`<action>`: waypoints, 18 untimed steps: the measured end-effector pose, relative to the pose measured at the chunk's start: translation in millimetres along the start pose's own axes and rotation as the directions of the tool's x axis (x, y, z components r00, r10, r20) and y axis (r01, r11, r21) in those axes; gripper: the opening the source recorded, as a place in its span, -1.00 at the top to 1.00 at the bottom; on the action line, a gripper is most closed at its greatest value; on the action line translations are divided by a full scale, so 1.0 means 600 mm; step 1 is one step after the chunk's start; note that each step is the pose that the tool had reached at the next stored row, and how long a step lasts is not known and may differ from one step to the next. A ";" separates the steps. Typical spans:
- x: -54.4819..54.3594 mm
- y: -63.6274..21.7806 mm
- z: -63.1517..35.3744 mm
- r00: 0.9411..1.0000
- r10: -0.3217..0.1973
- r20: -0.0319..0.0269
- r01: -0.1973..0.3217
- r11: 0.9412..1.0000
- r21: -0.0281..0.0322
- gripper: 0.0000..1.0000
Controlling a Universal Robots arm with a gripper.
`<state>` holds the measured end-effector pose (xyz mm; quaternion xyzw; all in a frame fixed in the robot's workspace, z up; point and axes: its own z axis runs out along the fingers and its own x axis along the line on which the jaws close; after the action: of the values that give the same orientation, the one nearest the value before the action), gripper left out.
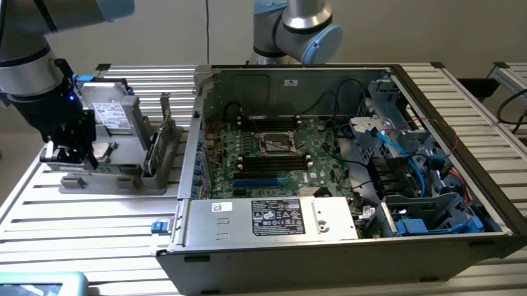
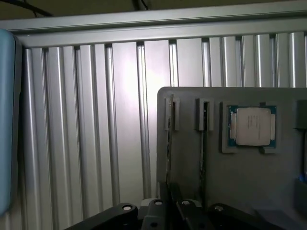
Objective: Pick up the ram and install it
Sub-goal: 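Pick up the ram and move it above insertion slot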
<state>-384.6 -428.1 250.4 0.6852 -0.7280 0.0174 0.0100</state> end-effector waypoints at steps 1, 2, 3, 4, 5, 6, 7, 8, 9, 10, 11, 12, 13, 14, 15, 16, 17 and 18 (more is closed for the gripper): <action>0.000 0.001 -0.005 1.000 -0.004 -0.002 0.004 1.000 0.001 0.73; 0.001 0.001 -0.011 1.000 -0.007 -0.003 0.007 1.000 0.002 0.73; 0.001 0.001 -0.016 1.000 -0.009 -0.004 0.009 1.000 0.002 0.73; 0.001 0.001 -0.022 1.000 -0.011 -0.005 0.011 1.000 0.003 0.73; 0.001 0.001 -0.027 1.000 -0.013 -0.007 0.013 1.000 0.004 0.73; 0.001 0.001 -0.034 1.000 -0.014 -0.008 0.014 1.000 0.004 0.73; 0.002 0.001 -0.041 1.000 -0.016 -0.009 0.016 1.000 0.004 0.73; 0.002 0.001 -0.048 1.000 -0.017 -0.010 0.017 1.000 0.004 0.73; 0.002 0.001 -0.056 1.000 -0.019 -0.010 0.019 1.000 0.004 0.73; 0.003 0.001 -0.063 1.000 -0.019 -0.010 0.020 1.000 0.005 0.73; 0.003 0.000 -0.071 1.000 -0.020 -0.010 0.020 1.000 0.005 0.73; 0.003 0.000 -0.078 1.000 -0.021 -0.011 0.021 1.000 0.004 0.73; 0.003 -0.002 -0.085 1.000 -0.022 -0.011 0.022 1.000 0.004 0.73; 0.003 -0.004 -0.090 1.000 -0.022 -0.010 0.022 1.000 0.005 0.73; 0.003 -0.007 -0.095 1.000 -0.022 -0.009 0.022 1.000 0.005 0.73; 0.003 -0.010 -0.098 1.000 -0.022 -0.007 0.022 1.000 0.005 0.73; 0.004 -0.013 -0.102 1.000 -0.022 -0.004 0.022 1.000 0.004 0.73; 0.004 -0.016 -0.105 1.000 -0.022 -0.001 0.022 1.000 0.004 0.73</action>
<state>-376.0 -428.5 313.6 0.6932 -0.7204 0.0191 0.0090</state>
